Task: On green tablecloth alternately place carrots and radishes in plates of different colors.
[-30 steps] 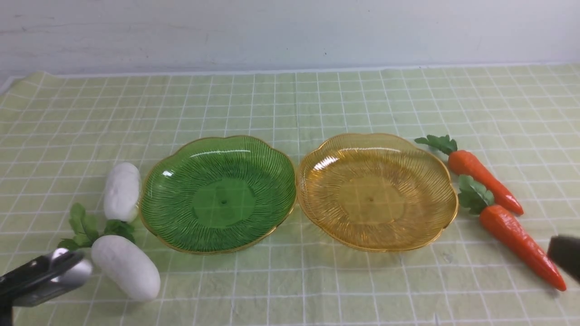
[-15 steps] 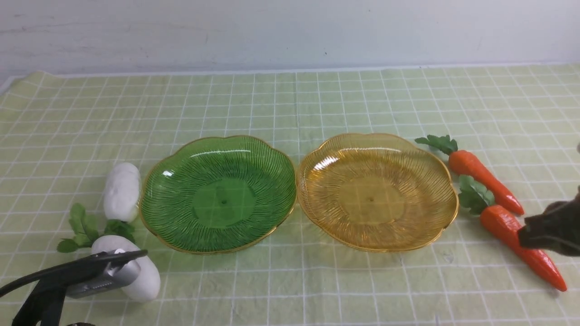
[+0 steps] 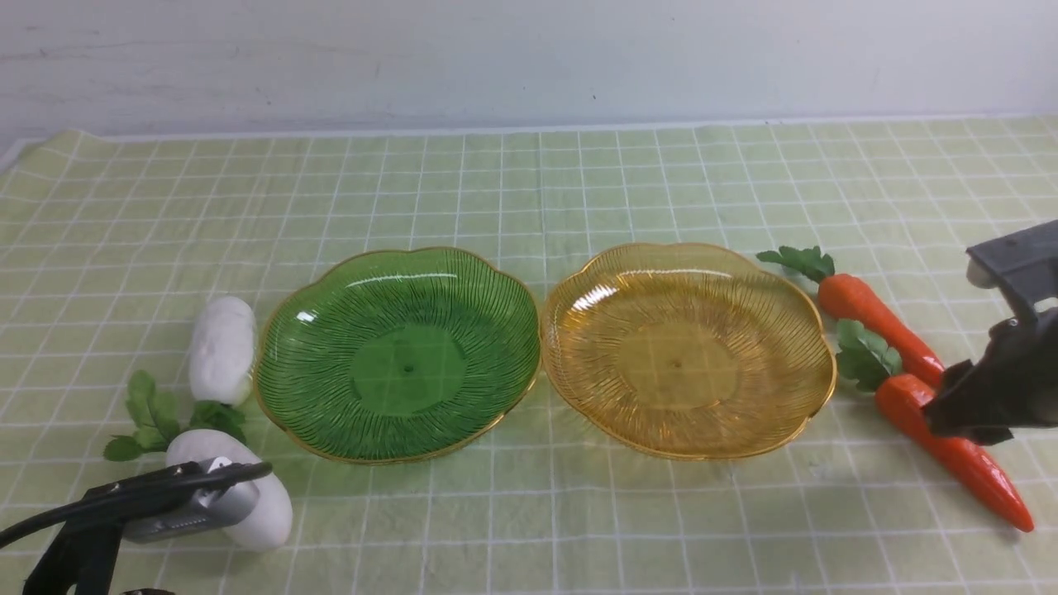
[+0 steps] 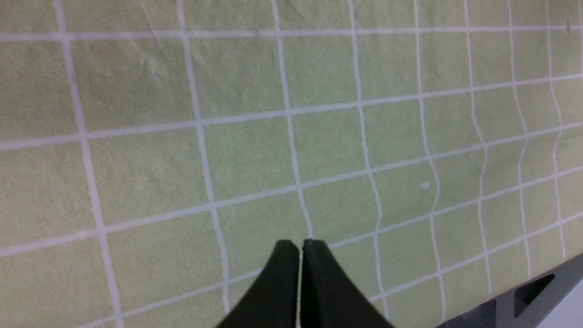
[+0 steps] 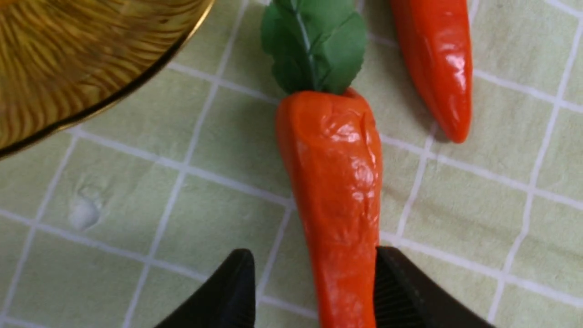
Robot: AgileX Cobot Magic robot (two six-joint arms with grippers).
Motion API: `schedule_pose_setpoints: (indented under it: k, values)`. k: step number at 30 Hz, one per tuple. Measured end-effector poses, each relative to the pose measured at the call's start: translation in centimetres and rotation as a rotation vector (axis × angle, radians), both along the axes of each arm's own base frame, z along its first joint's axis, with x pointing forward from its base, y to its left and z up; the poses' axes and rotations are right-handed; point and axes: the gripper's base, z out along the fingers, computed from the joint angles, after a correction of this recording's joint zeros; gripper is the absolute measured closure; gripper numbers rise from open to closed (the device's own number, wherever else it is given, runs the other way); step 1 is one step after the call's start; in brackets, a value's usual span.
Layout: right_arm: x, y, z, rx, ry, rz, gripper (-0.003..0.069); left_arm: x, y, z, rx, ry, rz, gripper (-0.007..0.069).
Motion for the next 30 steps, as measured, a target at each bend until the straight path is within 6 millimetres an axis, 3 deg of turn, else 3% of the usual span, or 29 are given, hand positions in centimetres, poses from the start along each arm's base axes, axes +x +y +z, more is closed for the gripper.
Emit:
schedule_pose_setpoints:
  k: [4,12,18,20,25,29,30]
  values:
    - [0.6,-0.1,-1.6,-0.01,0.022,0.0,0.0267,0.0,0.0,0.0,0.001,-0.002,-0.001,0.0632]
    - [1.2,-0.2,-4.5,-0.014,0.099,0.005,0.026,0.0,0.0,0.0,0.003,-0.002,-0.003,0.0632]
    - [1.4,-0.1,-4.7,-0.005,0.127,0.006,0.0337,0.0,0.0,0.0,0.003,-0.003,-0.003,0.0632]
    - [1.5,0.0,-4.3,0.009,0.173,0.011,0.0417,0.0,0.0,0.0,0.004,-0.003,-0.004,0.0632]
    - [2.1,0.2,-2.3,0.038,0.221,0.007,0.0426,0.0,0.0,0.0,0.004,-0.003,-0.004,0.0632]
    - [3.3,0.6,2.3,0.097,0.231,-0.008,0.0426,0.0,0.0,0.0,0.004,-0.003,-0.004,0.0632]
    - [3.3,0.6,2.4,0.102,0.233,-0.008,0.0426,0.0,0.0,0.0,0.004,-0.003,-0.004,0.0632]
